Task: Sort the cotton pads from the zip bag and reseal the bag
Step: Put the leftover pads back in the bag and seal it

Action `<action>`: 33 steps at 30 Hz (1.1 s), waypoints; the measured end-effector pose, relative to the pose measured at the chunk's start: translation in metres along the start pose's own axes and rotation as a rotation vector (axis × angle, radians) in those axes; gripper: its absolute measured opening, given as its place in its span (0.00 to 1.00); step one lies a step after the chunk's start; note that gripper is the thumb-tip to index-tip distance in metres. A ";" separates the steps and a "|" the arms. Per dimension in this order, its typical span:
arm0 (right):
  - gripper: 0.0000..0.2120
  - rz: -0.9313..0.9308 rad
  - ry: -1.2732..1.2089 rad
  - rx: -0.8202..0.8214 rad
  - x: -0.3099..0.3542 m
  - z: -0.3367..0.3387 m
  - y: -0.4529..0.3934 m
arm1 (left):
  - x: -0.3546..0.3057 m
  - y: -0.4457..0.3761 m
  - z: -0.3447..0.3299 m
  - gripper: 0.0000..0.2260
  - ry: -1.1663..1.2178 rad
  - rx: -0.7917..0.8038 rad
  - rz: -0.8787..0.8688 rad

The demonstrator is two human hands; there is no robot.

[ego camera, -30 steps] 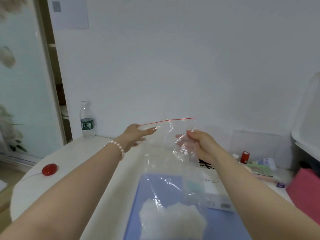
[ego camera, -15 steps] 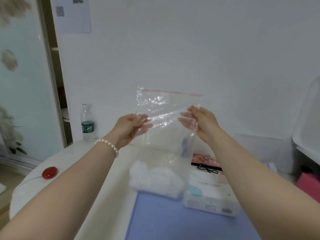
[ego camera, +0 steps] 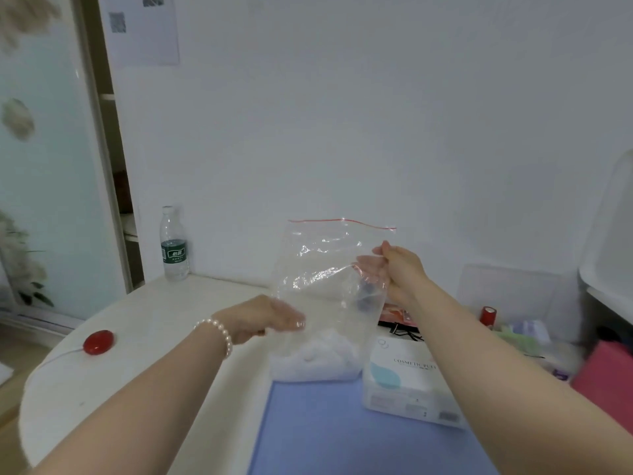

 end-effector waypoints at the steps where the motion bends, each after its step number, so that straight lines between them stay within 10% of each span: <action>1: 0.11 0.000 0.038 -0.010 -0.002 0.001 -0.002 | 0.008 0.000 -0.003 0.08 -0.128 0.015 0.006; 6: 0.11 -0.044 0.051 0.048 -0.002 -0.003 -0.006 | 0.026 -0.007 -0.006 0.06 -0.072 0.027 0.048; 12: 0.11 -0.024 -0.059 0.202 0.013 -0.013 0.000 | 0.014 -0.006 0.020 0.07 0.426 -0.441 -0.197; 18: 0.10 -0.235 0.412 0.169 -0.058 0.029 0.012 | 0.063 0.015 -0.033 0.22 0.283 -0.062 0.096; 28: 0.19 -0.091 0.277 0.265 -0.083 0.052 0.023 | 0.046 0.030 -0.019 0.04 0.261 -0.220 -0.182; 33: 0.27 0.062 0.809 0.499 -0.092 0.054 0.035 | 0.057 0.034 -0.018 0.07 0.274 -0.174 -0.104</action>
Point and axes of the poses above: each hand's wrist, its own y-axis away from the middle knuckle, its own z-axis out of the back of the hand, x = y × z, the point moved 7 cm from there along -y, towards the middle knuckle, and after that the axes turned 11 degrees about -x, right-handed, at the moved point
